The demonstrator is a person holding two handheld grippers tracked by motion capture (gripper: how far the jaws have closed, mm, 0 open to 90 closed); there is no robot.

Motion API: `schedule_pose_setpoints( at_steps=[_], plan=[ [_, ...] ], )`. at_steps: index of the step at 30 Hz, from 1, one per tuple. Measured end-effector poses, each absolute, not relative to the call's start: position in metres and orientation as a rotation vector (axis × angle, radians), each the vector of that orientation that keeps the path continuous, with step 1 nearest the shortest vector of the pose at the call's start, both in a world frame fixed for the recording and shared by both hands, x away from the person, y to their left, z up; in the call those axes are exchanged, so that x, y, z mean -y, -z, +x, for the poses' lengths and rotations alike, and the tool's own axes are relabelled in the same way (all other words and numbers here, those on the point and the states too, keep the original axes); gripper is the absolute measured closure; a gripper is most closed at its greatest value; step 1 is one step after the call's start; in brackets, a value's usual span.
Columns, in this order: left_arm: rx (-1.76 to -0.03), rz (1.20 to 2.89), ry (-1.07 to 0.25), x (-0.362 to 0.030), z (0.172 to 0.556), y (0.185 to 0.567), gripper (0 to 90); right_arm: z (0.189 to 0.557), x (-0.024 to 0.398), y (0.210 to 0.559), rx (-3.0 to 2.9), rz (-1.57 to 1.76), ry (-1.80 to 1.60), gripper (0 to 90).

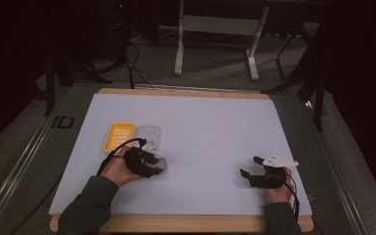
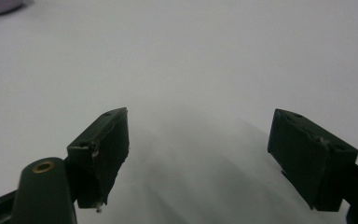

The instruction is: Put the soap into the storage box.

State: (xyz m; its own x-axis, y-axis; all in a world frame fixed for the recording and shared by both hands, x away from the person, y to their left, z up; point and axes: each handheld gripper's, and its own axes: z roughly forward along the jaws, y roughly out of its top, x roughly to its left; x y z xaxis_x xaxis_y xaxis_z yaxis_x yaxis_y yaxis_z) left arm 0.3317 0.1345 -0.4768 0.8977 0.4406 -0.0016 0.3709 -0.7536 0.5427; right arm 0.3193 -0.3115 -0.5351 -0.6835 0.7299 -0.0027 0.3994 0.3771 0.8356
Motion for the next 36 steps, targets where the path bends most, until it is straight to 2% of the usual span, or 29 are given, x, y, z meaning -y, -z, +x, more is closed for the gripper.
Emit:
schedule_pose_setpoints(
  at_steps=[8,20,36],
  plan=[
    [-0.624,2.511,-0.179,-0.145,0.343,0.472,43.5,0.319,0.312,0.535,-2.271,0.982,-1.223,20.0],
    [-0.61,2.574,-0.168,-0.145,0.356,0.473,31.5,0.319,0.312,0.535,-2.271,0.981,-1.222,20.0],
    [-0.518,2.713,-0.09,-0.128,0.364,0.488,31.6,0.32,0.312,0.535,-2.271,0.985,-1.223,20.0]
  ],
)
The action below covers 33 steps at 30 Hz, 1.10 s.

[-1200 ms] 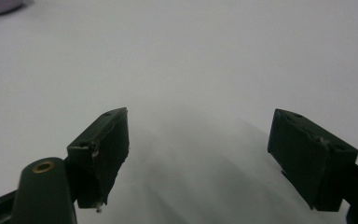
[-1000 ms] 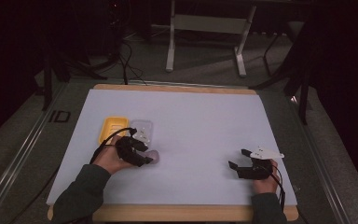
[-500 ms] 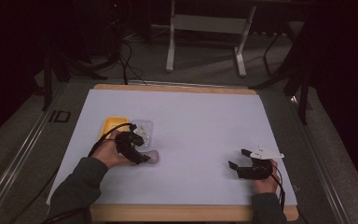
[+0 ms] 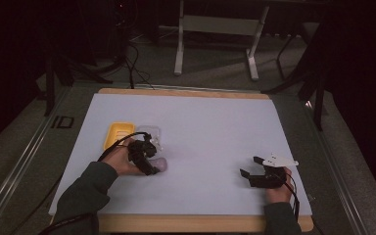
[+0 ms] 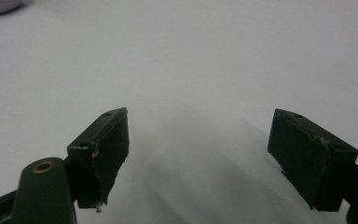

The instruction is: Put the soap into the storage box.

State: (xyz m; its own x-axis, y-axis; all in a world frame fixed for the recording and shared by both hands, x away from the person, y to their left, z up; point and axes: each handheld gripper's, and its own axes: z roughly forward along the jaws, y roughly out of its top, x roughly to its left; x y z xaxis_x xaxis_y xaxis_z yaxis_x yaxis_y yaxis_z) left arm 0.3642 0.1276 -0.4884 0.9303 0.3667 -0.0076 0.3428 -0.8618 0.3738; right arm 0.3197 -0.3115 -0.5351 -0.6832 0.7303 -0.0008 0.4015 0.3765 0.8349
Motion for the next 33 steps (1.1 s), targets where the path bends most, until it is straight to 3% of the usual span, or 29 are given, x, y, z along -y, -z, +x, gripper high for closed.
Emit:
schedule_pose_setpoints(
  at_steps=[33],
  plan=[
    [-0.453,2.891,-0.06,-0.11,0.372,0.501,43.4,0.32,0.312,0.535,-2.272,0.987,-1.222,20.0]
  ],
)
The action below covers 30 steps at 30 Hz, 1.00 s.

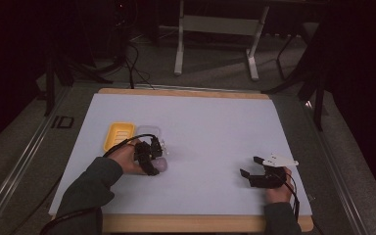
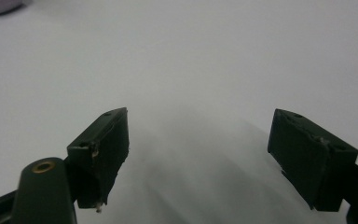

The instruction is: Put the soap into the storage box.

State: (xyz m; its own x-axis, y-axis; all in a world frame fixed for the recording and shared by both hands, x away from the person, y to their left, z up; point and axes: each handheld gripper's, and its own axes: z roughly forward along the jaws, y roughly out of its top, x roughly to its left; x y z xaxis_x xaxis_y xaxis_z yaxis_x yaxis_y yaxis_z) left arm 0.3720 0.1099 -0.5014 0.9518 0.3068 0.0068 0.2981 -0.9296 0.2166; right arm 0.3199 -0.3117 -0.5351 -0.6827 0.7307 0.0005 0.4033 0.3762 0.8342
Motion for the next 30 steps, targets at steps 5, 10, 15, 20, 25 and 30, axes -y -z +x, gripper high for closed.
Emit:
schedule_pose_setpoints(
  at_steps=[5,10,15,20,25,30],
  plan=[
    [-0.443,2.916,-0.052,-0.107,0.372,0.5,46.5,0.32,0.312,0.535,-2.273,0.987,-1.221,20.0],
    [-0.449,2.948,-0.038,-0.103,0.373,0.5,47.4,0.32,0.312,0.535,-2.274,0.992,-1.22,19.9],
    [-0.454,2.984,-0.026,-0.098,0.375,0.499,47.5,0.32,0.312,0.535,-2.273,0.991,-1.219,19.9],
    [-0.458,2.997,-0.024,-0.096,0.376,0.499,48.4,0.32,0.312,0.535,-2.272,0.989,-1.22,19.9],
    [-0.466,2.994,-0.028,-0.096,0.376,0.499,49.2,0.32,0.311,0.535,-2.273,0.991,-1.218,19.9],
    [-0.463,3.004,-0.022,-0.095,0.377,0.499,49.5,0.32,0.312,0.535,-2.271,0.99,-1.22,19.9]
  ],
)
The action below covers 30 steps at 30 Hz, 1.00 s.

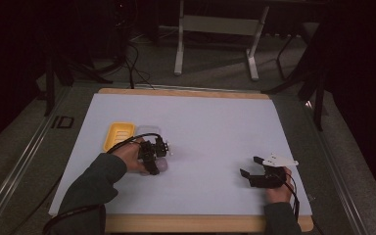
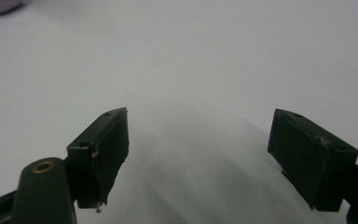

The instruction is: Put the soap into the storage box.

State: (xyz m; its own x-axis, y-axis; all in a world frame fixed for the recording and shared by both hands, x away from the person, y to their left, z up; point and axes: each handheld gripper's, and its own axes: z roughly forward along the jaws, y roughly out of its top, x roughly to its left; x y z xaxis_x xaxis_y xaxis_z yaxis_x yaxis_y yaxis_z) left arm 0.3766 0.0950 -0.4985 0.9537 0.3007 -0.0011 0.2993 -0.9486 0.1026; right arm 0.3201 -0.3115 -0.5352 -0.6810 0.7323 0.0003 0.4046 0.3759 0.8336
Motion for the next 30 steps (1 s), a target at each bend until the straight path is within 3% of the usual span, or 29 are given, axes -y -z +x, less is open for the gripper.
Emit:
schedule_pose_setpoints(
  at_steps=[30],
  plan=[
    [-0.504,2.999,-0.039,-0.102,0.381,0.482,49.7,0.32,0.312,0.535,-2.268,0.988,-1.223,19.9]
  ],
)
